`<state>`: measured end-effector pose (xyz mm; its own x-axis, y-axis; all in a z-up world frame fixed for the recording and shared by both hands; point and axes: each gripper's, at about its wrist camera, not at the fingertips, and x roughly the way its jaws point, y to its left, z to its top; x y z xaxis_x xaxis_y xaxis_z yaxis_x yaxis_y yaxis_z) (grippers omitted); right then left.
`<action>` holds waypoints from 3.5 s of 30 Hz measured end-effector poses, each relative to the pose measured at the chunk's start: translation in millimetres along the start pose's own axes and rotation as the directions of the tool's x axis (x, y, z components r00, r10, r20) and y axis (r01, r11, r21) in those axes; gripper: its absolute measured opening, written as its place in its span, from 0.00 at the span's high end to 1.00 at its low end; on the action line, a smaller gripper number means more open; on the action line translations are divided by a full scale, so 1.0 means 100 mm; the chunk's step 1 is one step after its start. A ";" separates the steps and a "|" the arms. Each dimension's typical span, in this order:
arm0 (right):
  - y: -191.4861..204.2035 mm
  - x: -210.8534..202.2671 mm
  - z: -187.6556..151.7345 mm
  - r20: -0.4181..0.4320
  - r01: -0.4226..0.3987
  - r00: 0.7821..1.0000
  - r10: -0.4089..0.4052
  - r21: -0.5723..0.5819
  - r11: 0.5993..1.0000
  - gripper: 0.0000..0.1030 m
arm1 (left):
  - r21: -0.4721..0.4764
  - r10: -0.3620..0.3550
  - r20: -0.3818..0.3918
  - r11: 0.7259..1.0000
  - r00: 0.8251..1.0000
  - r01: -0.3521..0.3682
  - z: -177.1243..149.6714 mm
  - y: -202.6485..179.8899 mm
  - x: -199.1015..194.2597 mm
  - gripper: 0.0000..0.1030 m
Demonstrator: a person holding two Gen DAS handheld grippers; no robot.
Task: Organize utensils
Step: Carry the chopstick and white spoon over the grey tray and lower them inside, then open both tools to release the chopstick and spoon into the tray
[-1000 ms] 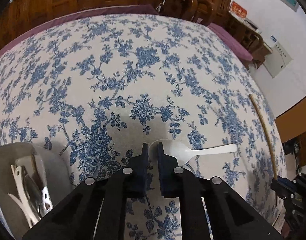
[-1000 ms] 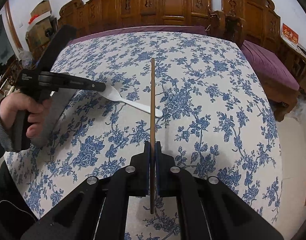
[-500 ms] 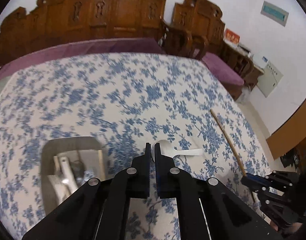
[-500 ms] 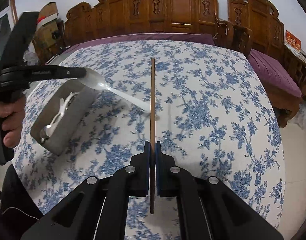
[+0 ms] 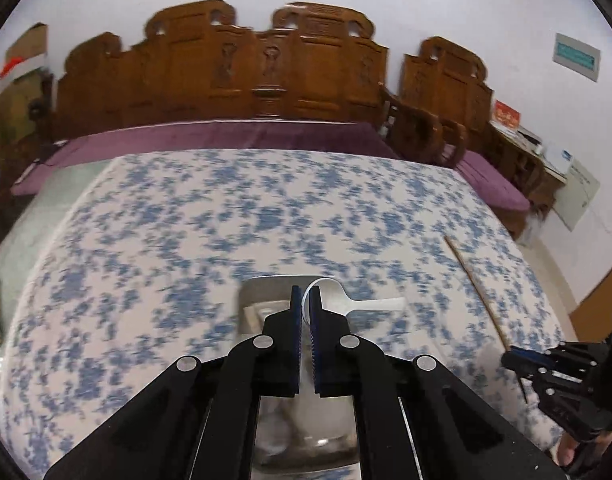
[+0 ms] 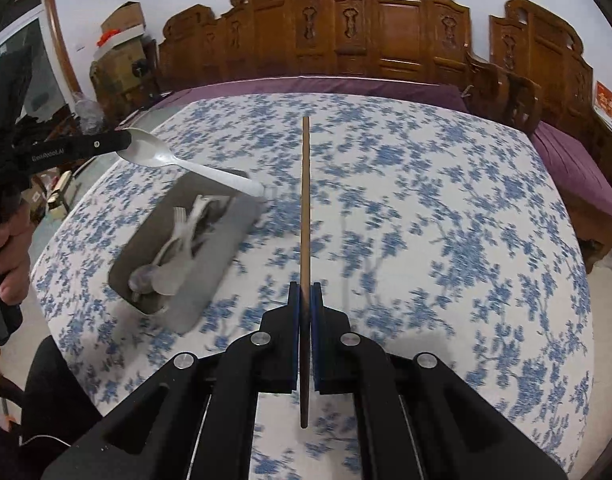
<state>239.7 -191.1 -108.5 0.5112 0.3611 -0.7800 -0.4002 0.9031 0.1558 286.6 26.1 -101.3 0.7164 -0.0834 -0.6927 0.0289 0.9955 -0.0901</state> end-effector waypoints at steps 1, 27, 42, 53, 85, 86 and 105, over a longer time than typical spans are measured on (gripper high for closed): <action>0.06 0.02 0.02 -0.001 -0.006 1.000 0.006 -0.005 1.000 0.94 | -0.005 0.010 0.001 1.000 1.000 -0.010 -0.02 0.05 -0.02 0.97; 0.57 0.27 0.14 -0.036 -0.065 0.997 0.064 -0.027 0.998 0.94 | 0.103 0.200 -0.085 0.976 0.976 -0.191 -0.46 0.14 0.44 0.97; 0.89 0.42 0.17 -0.059 -0.119 0.991 0.116 -0.045 0.992 0.94 | 0.065 0.035 -0.161 0.998 0.986 -0.024 -0.61 0.10 0.17 0.80; 1.12 0.77 0.26 -0.115 -0.167 0.979 0.168 0.017 0.986 0.94 | 0.041 0.051 -0.145 0.998 0.988 -0.045 -0.57 0.37 0.06 0.79; 1.32 1.31 0.28 -0.210 -0.169 0.958 0.197 0.145 0.975 0.94 | 0.020 0.060 -0.129 0.998 0.990 -0.058 -0.58 0.65 -0.03 0.72; 1.32 1.31 0.29 -0.209 -0.177 0.956 0.207 0.153 0.972 0.93 | 0.018 0.060 -0.129 0.998 0.990 -0.058 -0.58 0.66 -0.03 0.72; 1.46 1.31 0.42 -0.151 -0.303 0.936 0.317 0.108 0.947 0.81 | 0.016 0.073 -0.123 0.997 0.990 -0.071 -0.57 0.72 -0.06 0.72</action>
<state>280.2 -2.1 -162.6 0.2370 0.5890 -0.7726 -0.4521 0.7708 0.4489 244.1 96.2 -144.5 0.6250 -0.0155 -0.7805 -0.0113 0.9995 -0.0289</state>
